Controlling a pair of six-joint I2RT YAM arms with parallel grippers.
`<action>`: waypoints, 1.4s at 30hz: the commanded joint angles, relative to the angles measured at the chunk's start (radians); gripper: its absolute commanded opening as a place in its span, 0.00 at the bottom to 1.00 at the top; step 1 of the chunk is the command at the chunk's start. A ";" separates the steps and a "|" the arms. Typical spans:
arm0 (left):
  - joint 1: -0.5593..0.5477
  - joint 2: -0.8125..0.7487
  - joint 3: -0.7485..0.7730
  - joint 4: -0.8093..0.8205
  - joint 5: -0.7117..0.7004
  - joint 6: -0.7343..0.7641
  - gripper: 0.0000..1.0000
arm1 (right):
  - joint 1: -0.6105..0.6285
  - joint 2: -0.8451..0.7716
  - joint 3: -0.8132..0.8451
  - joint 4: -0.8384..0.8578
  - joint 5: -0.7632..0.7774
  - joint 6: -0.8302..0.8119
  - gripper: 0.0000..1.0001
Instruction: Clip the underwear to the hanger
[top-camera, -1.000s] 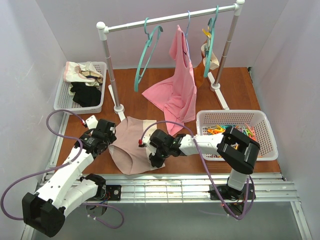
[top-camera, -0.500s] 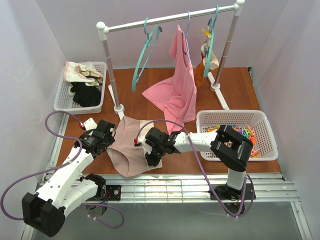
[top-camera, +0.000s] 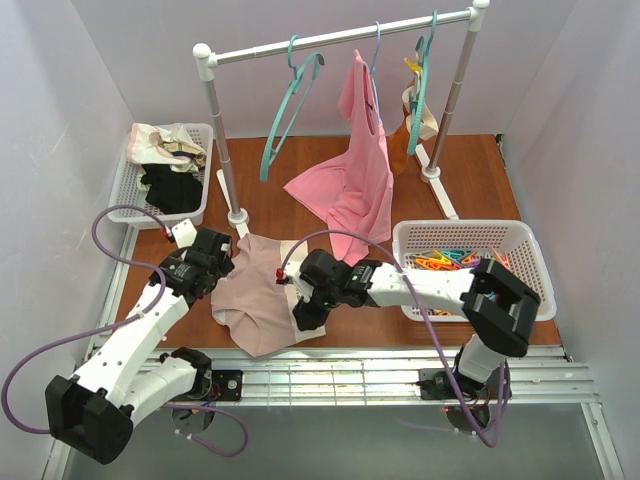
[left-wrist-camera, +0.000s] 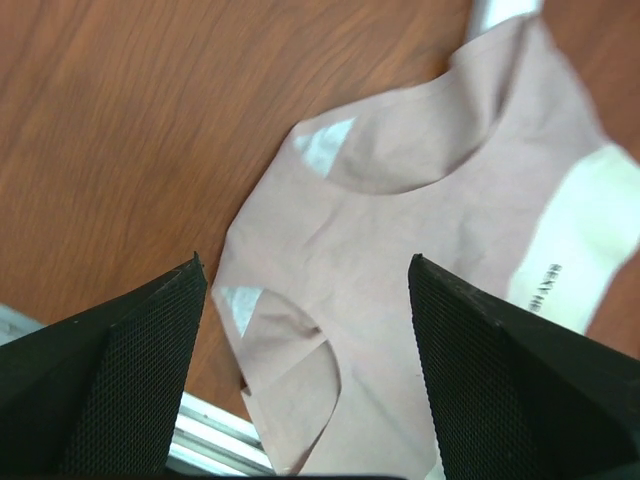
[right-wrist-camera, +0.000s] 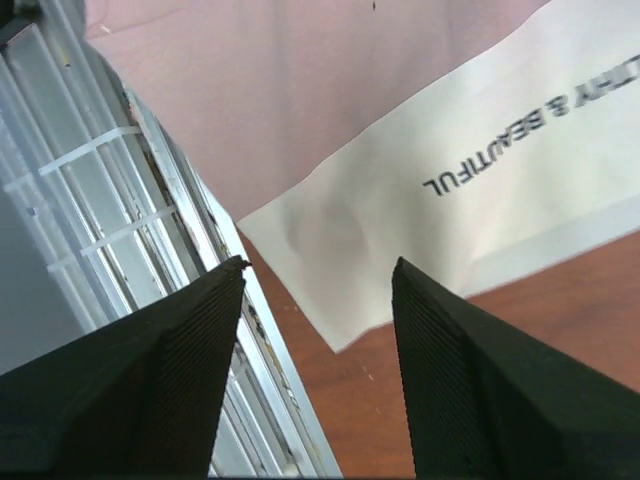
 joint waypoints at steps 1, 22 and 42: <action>-0.002 0.009 0.094 0.090 -0.038 0.158 0.74 | 0.002 -0.117 -0.001 -0.036 0.075 0.011 0.60; -0.002 0.189 0.695 0.321 0.348 0.625 0.80 | -0.123 -0.829 -0.359 -0.164 0.456 0.329 0.77; -0.002 0.447 0.863 0.358 0.517 0.629 0.82 | -0.166 -0.878 -0.382 -0.174 0.459 0.364 0.77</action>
